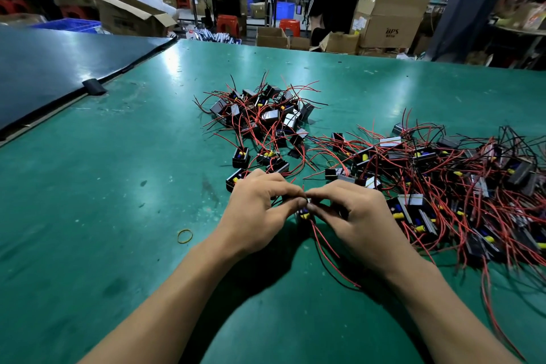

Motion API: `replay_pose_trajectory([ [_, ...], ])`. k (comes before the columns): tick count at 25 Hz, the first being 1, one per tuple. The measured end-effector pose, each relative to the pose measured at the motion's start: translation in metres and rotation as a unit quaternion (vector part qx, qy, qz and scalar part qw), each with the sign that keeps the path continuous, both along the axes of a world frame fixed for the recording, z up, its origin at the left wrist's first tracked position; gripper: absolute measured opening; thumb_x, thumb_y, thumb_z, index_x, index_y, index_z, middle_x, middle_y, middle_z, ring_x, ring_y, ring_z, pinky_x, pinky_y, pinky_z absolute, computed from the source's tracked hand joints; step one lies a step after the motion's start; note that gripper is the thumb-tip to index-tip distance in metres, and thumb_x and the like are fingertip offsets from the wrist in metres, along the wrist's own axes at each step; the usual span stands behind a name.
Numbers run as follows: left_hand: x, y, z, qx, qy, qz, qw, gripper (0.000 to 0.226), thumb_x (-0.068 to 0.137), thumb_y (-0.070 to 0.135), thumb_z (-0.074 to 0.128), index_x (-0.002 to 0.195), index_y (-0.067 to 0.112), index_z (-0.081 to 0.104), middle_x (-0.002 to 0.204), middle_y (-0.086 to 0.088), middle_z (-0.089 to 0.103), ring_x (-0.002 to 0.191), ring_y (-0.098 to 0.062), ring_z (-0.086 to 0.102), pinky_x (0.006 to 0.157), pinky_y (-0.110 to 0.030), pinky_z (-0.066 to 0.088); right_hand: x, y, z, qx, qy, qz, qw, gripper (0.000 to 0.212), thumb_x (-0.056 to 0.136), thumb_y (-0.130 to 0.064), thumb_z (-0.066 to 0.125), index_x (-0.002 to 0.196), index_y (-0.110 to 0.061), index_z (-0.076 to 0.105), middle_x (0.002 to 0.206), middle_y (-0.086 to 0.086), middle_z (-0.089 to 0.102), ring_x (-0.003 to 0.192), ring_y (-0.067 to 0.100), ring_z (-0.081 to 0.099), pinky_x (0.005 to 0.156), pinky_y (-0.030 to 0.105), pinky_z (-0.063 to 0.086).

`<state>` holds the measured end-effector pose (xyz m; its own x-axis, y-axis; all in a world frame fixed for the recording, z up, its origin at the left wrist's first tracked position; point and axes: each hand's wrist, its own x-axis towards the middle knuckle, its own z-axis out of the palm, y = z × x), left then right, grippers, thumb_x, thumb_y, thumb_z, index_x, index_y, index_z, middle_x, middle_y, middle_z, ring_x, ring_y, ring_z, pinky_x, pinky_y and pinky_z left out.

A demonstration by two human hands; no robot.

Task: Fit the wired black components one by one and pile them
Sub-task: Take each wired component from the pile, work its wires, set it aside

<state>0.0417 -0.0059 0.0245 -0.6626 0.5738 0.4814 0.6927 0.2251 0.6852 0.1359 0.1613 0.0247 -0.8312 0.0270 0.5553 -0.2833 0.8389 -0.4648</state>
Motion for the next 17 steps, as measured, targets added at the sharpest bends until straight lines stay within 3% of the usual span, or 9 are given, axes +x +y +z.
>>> replay_pose_trajectory([
  [4, -0.001, -0.002, 0.003, 0.001, -0.033, -0.014, 0.999, 0.009, 0.078, 0.023, 0.080, 0.088, 0.022, 0.080, 0.078, 0.009, 0.069, 0.083, -0.019, 0.051, 0.080, -0.039, 0.042, 0.001, 0.007, 0.003, 0.036, 0.008, 0.017, 0.999, 0.017, 0.093, -0.025, 0.066, 0.104, -0.016, 0.077, 0.092, -0.005, 0.072, 0.081, 0.017, 0.069, 0.068, 0.039, 0.056],
  [7, 0.003, -0.002, 0.002, -0.002, 0.022, 0.000, 1.000, 0.007, 0.079, 0.028, 0.079, 0.085, 0.024, 0.079, 0.076, 0.009, 0.069, 0.078, -0.020, 0.052, 0.076, -0.044, 0.044, 0.002, 0.002, 0.005, 0.038, 0.000, -0.013, 0.999, 0.012, 0.092, -0.028, 0.065, 0.091, -0.019, 0.074, 0.082, -0.013, 0.066, 0.074, 0.008, 0.062, 0.068, 0.028, 0.051],
  [9, 0.007, -0.001, 0.002, -0.024, 0.097, 0.023, 0.995, 0.009, 0.081, 0.033, 0.073, 0.085, 0.027, 0.078, 0.077, 0.012, 0.068, 0.076, -0.017, 0.051, 0.073, -0.047, 0.042, -0.001, -0.009, 0.005, -0.070, -0.055, -0.059, 0.994, 0.016, 0.089, -0.024, 0.067, 0.073, -0.020, 0.070, 0.063, -0.015, 0.059, 0.060, 0.000, 0.053, 0.058, 0.015, 0.040],
  [10, 0.008, -0.001, 0.002, -0.034, 0.128, 0.032, 0.991, 0.010, 0.081, 0.035, 0.071, 0.085, 0.029, 0.078, 0.078, 0.014, 0.068, 0.076, -0.017, 0.051, 0.071, -0.045, 0.040, -0.003, -0.013, 0.007, -0.171, -0.110, -0.084, 0.976, 0.023, 0.087, -0.022, 0.067, 0.065, -0.018, 0.066, 0.056, -0.013, 0.055, 0.053, 0.002, 0.047, 0.051, 0.014, 0.034],
  [12, 0.009, 0.000, 0.001, -0.042, 0.164, 0.035, 0.985, 0.010, 0.082, 0.037, 0.070, 0.086, 0.031, 0.076, 0.079, 0.016, 0.067, 0.077, -0.018, 0.051, 0.070, -0.041, 0.037, -0.004, -0.015, 0.014, -0.408, -0.226, -0.086, 0.881, 0.028, 0.085, -0.021, 0.065, 0.057, -0.016, 0.064, 0.052, -0.007, 0.049, 0.048, 0.009, 0.040, 0.043, 0.018, 0.030],
  [13, 0.008, 0.001, 0.001, -0.042, 0.167, 0.037, 0.984, 0.010, 0.082, 0.037, 0.069, 0.087, 0.032, 0.076, 0.079, 0.016, 0.067, 0.077, -0.018, 0.051, 0.070, -0.040, 0.036, -0.003, -0.012, 0.017, -0.468, -0.259, -0.073, 0.842, 0.027, 0.085, -0.022, 0.065, 0.059, -0.016, 0.067, 0.054, -0.005, 0.050, 0.047, 0.010, 0.040, 0.042, 0.018, 0.030],
  [14, 0.007, 0.001, 0.000, -0.040, 0.157, 0.041, 0.986, 0.010, 0.082, 0.037, 0.069, 0.087, 0.032, 0.076, 0.079, 0.016, 0.067, 0.077, -0.018, 0.051, 0.070, -0.039, 0.036, -0.001, -0.008, 0.017, -0.468, -0.265, -0.053, 0.841, 0.025, 0.088, -0.024, 0.067, 0.065, -0.015, 0.071, 0.057, -0.004, 0.054, 0.046, 0.009, 0.042, 0.042, 0.017, 0.031],
  [17, 0.003, -0.001, -0.002, -0.032, 0.097, 0.054, 0.993, 0.014, 0.081, 0.040, 0.068, 0.087, 0.032, 0.077, 0.079, 0.016, 0.068, 0.078, -0.016, 0.049, 0.073, -0.040, 0.036, 0.003, 0.000, 0.014, -0.210, -0.128, -0.035, 0.969, 0.004, 0.085, -0.023, 0.078, 0.087, -0.026, 0.076, 0.072, -0.012, 0.068, 0.052, 0.002, 0.054, 0.051, 0.012, 0.041],
])
